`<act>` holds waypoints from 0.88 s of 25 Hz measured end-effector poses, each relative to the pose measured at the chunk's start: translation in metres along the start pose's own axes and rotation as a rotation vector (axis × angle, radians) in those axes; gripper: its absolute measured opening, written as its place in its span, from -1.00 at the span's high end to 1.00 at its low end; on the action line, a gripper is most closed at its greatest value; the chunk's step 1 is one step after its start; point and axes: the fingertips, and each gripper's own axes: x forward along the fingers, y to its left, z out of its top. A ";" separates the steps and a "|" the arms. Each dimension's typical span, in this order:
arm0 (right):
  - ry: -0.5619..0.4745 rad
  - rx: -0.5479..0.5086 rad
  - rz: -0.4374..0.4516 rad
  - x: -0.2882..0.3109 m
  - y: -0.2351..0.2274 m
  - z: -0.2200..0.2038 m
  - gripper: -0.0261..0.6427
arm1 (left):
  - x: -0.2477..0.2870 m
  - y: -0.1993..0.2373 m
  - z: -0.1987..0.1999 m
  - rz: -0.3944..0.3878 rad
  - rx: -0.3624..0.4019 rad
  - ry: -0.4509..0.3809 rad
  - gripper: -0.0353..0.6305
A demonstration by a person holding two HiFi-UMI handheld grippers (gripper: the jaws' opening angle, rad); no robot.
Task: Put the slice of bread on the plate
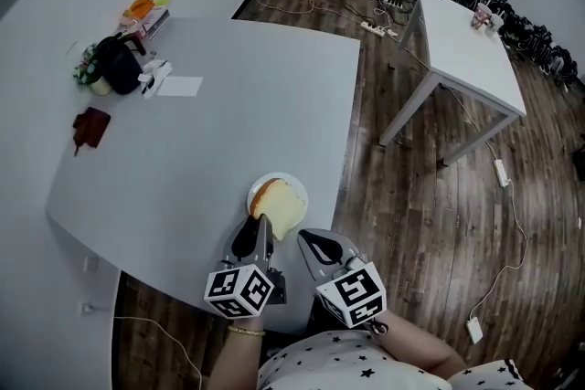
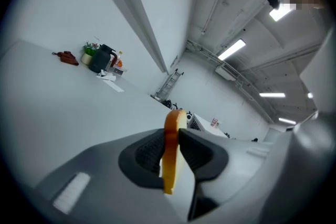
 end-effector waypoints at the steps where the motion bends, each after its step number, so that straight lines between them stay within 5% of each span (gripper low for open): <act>1: 0.008 0.005 0.002 0.000 -0.001 -0.003 0.93 | 0.005 0.003 -0.003 0.005 -0.013 0.008 0.62; 14: 0.045 0.036 -0.010 0.014 -0.022 -0.013 0.93 | 0.039 0.047 -0.031 0.098 -0.059 0.085 0.61; 22: 0.057 0.036 0.003 0.024 -0.019 -0.013 0.93 | 0.047 0.075 -0.038 0.235 0.058 0.152 0.53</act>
